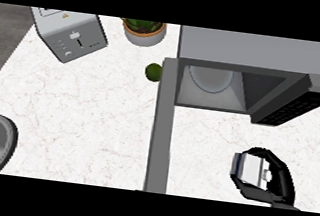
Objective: Pick up the milk, place it into the microwave and close the microwave
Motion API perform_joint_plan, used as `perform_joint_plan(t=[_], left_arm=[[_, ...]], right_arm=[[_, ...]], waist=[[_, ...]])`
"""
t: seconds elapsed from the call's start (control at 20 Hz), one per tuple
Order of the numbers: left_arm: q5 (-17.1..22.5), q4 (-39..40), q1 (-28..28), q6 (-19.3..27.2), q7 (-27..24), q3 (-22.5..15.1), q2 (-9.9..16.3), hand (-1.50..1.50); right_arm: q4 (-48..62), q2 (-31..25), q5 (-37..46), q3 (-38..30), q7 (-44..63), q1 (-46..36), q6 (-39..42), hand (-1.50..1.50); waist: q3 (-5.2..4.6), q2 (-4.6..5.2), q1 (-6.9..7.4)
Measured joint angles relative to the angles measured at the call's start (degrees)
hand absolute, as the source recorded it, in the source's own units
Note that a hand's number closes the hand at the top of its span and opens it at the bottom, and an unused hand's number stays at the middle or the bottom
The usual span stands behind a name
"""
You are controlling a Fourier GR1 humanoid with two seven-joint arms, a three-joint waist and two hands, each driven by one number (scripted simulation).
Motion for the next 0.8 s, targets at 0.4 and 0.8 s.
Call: perform_joint_plan(t=[0.4,0.8], left_arm=[[0.5,0.9,-0.1,-1.5,-0.3,0.6,-0.2,-1.5],[2.0,0.3,0.1,-1.5,0.9,1.2,-0.2,-1.5]], right_arm=[[-8.7,1.8,-4.7,-2.0,2.2,1.3,-1.8,1.5],[-26.5,4.0,-8.2,0.0,12.7,5.5,-2.6,1.5]], waist=[[-0.05,-0.04,-0.23],[-0.06,-0.08,-0.34]])
